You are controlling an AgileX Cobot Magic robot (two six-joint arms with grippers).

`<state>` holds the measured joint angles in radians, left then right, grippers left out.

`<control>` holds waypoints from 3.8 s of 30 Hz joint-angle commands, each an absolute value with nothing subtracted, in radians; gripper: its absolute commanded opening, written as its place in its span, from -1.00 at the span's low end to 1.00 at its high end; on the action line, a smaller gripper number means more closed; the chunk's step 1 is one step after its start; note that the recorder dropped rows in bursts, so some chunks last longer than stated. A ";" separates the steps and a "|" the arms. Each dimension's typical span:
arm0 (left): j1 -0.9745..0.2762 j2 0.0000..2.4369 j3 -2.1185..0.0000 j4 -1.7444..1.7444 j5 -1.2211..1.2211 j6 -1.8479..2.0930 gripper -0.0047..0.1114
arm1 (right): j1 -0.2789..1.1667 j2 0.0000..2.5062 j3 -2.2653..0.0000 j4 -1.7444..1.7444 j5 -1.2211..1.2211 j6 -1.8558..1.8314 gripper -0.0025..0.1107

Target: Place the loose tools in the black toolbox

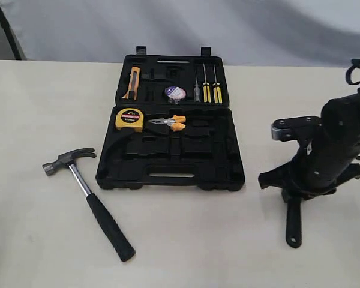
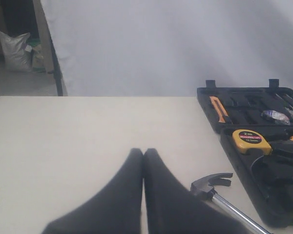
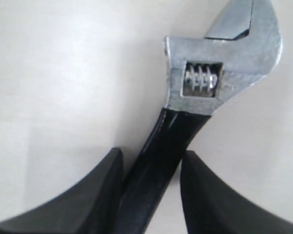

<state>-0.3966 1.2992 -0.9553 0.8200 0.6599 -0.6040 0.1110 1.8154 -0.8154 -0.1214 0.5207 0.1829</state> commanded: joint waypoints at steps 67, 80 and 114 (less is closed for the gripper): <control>-0.393 1.291 -0.946 0.806 0.643 -0.614 -0.89 | 0.071 1.605 -0.813 -0.034 0.424 -0.148 -0.95; -0.393 1.291 -0.946 0.806 0.643 -0.614 -0.89 | 0.071 1.627 -0.813 0.000 0.364 -0.079 -0.95; -0.393 1.291 -0.946 0.806 0.643 -0.614 -0.89 | 0.071 1.954 -1.034 -0.078 0.444 0.265 -0.96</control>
